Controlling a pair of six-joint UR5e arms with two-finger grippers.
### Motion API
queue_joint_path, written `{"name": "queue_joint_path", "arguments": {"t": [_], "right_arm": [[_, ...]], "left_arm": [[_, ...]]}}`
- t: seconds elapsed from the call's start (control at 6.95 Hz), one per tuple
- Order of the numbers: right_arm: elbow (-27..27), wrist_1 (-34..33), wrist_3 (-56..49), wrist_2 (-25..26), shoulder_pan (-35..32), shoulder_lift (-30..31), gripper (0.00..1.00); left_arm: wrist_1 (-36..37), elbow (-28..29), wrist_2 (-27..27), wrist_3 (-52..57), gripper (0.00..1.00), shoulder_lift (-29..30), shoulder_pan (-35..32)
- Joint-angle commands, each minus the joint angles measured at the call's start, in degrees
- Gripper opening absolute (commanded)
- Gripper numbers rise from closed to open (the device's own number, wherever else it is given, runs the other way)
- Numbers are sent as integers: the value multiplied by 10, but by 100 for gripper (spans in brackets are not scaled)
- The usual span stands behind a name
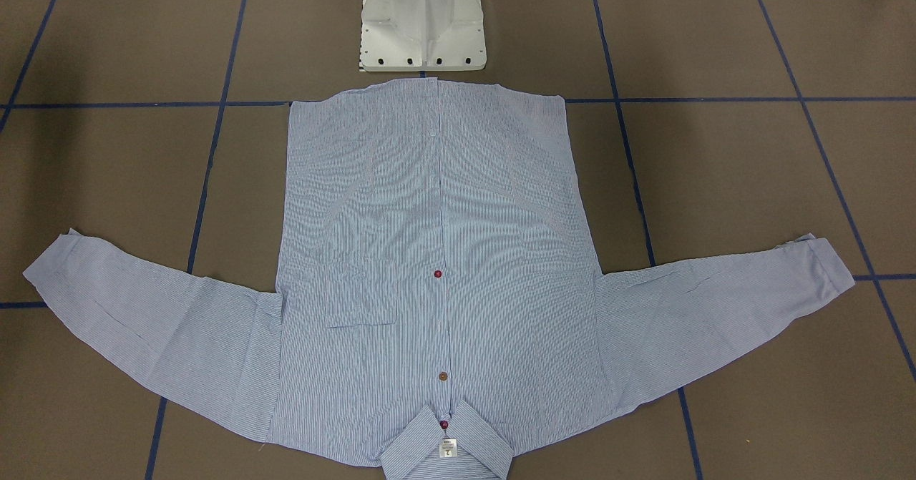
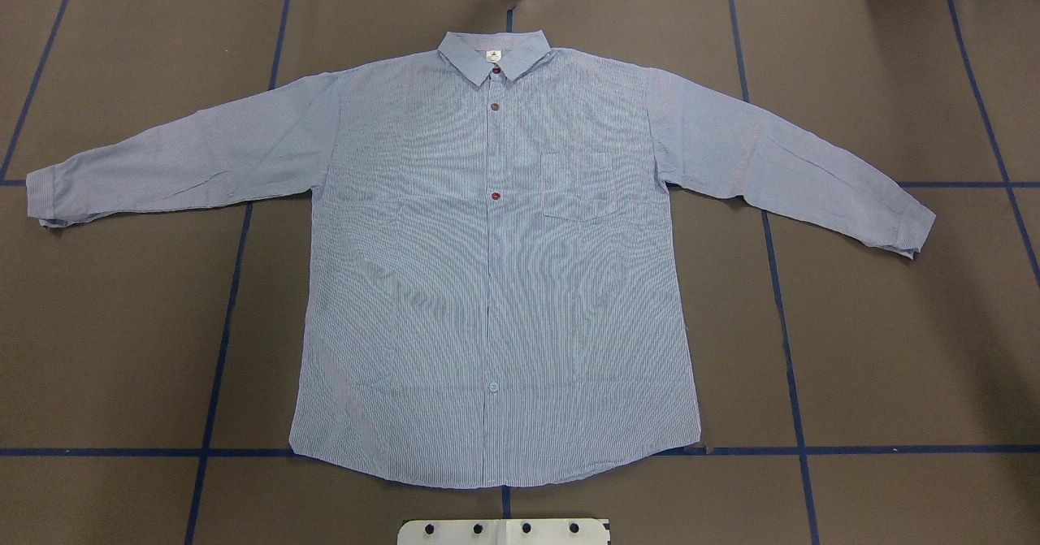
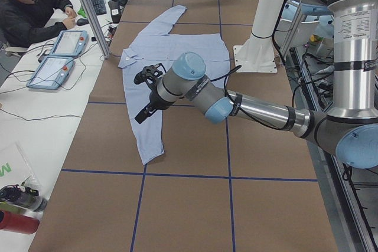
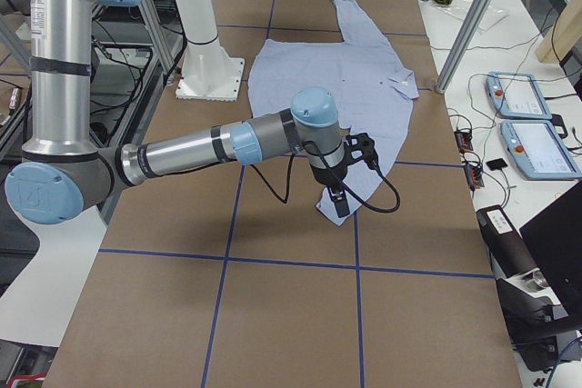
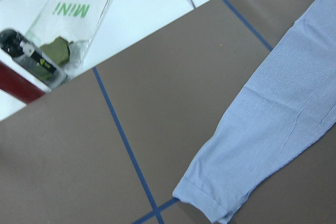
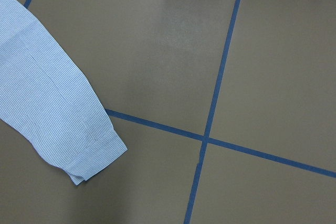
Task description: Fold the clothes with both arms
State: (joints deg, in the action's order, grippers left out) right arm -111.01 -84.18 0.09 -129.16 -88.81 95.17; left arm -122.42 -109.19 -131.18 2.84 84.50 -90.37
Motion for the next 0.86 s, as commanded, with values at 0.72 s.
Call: {"name": "queue_joint_path", "arguments": {"t": [0.72], "right_arm": [[107,442,630,198,287,39,99]], "left_arm": [[-51,18,-1,5,100,-8,0]]}}
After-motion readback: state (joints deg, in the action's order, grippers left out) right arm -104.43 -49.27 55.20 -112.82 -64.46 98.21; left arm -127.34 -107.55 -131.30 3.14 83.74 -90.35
